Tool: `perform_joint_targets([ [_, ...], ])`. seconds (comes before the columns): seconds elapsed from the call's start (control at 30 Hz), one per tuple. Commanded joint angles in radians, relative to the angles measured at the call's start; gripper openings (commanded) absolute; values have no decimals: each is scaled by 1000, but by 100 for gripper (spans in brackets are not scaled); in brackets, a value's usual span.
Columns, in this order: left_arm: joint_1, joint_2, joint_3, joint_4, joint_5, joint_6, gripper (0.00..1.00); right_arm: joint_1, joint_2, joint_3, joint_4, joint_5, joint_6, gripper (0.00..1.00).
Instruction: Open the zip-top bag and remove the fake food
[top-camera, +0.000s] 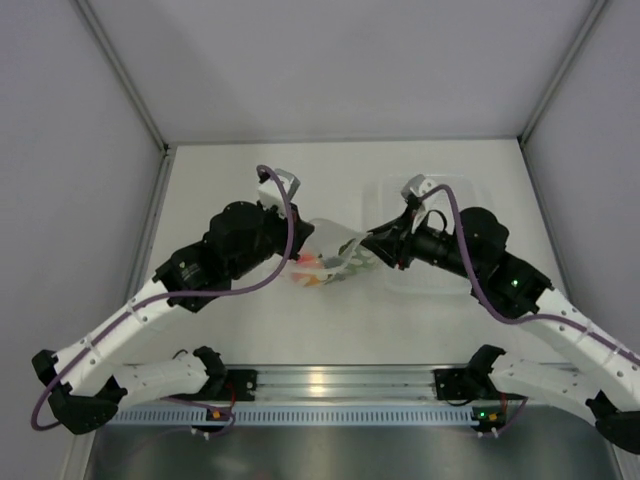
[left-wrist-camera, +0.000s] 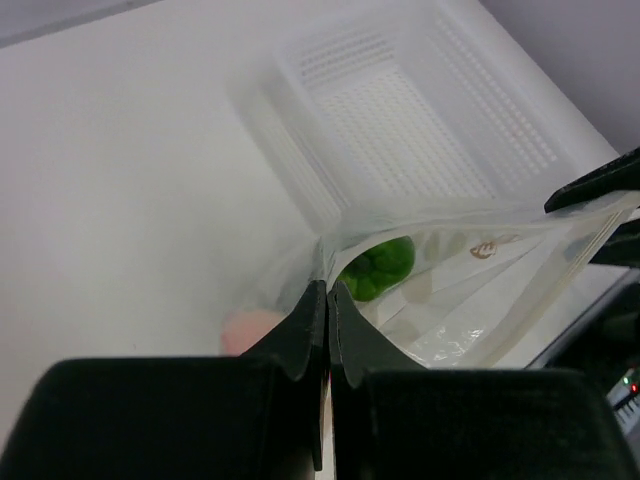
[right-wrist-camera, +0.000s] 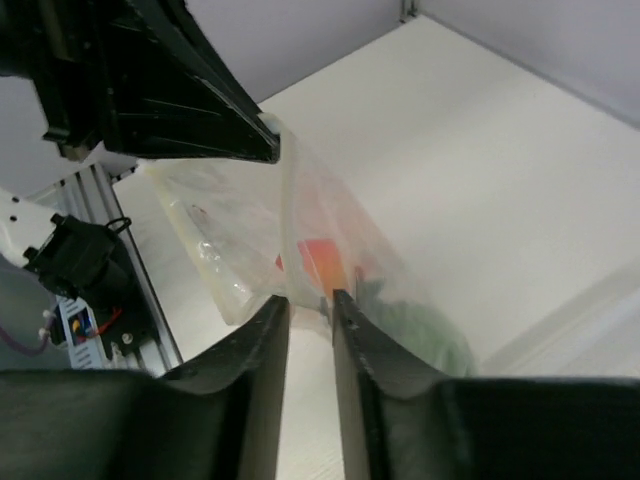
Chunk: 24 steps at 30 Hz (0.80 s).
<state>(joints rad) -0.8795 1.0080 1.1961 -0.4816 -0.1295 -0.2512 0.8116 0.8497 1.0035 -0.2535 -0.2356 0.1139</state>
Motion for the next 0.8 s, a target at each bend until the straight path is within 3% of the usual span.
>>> perform_joint_targets([
  [0.0,2,6,25,-25,-254,-141,0,15,57,-3,118,128,114,30],
  [0.2,2,27,-22,-34,-421,-339,0,14,126,-81,215,272,312,40],
  [0.23,2,26,-32,-34,-441,-368,0,12,135,-95,229,294,344,50],
  [0.33,2,21,-75,-32,-502,-482,0,9,164,-157,315,321,463,61],
  [0.5,1,-14,-150,-9,-539,-632,0,9,225,-233,454,247,594,63],
  [0.77,-3,20,-182,66,-496,-649,0,9,353,-188,566,128,661,64],
])
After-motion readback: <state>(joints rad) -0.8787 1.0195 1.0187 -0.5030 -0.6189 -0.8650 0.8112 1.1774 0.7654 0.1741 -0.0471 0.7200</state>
